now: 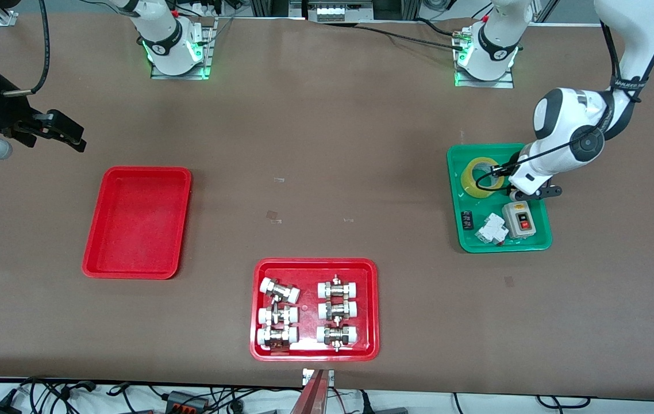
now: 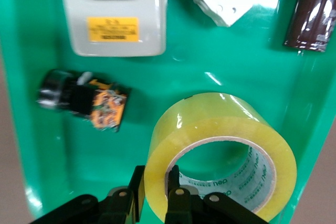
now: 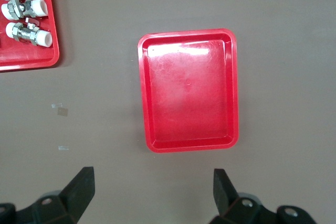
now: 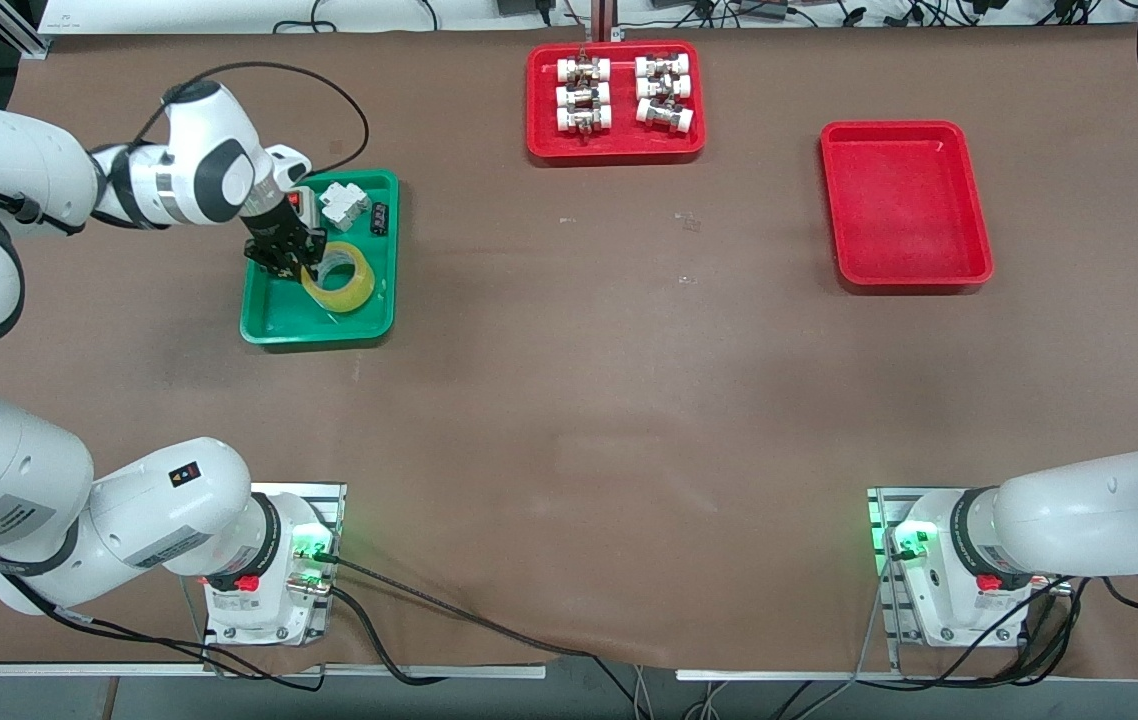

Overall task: Left arm passes tape to right arm into tray
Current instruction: 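Close the left gripper on the tape roll's rim, then lift the tape roll up out of the green tray with the left gripper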

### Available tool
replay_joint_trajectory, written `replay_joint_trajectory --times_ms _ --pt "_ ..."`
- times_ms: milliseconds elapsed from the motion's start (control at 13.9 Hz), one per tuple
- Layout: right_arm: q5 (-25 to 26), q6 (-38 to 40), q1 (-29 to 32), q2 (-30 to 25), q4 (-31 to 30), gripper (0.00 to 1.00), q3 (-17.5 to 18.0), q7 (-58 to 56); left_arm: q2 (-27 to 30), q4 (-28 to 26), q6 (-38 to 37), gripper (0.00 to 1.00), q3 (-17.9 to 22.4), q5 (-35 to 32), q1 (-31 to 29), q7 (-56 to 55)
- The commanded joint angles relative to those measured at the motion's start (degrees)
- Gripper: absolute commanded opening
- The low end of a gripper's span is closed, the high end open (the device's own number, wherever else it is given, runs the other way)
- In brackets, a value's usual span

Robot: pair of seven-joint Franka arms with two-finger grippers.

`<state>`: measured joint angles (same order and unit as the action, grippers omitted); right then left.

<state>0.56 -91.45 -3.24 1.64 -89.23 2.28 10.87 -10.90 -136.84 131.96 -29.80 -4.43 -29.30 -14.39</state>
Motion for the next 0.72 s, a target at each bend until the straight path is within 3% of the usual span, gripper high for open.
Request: replay_joint_trajectory --times_ms 0,216,361,433,649 --pt "0.8 0.5 0.1 0.4 1.3 1.00 0.2 0.1 7.0 2.8 -9.9 0.01 -1.0 0.1 -0.3 0.4" --pt "0.8 0.5 0.1 0.4 1.3 1.00 0.2 0.1 11.1 11.0 -23.4 0.01 -2.6 1.1 0.0 0.8" --pt "0.8 0.5 0.1 0.4 1.3 1.00 0.2 0.1 11.8 25.4 -40.9 0.01 -3.3 3.9 0.0 1.3" --pt "0.8 0.5 0.0 0.4 1.3 1.00 0.2 0.1 11.5 31.1 -46.3 0.01 -3.3 5.1 0.0 1.6" --pt "0.8 0.5 0.1 0.4 1.3 1.00 0.2 0.0 11.8 38.6 -49.6 0.01 -3.6 10.4 0.0 1.6"
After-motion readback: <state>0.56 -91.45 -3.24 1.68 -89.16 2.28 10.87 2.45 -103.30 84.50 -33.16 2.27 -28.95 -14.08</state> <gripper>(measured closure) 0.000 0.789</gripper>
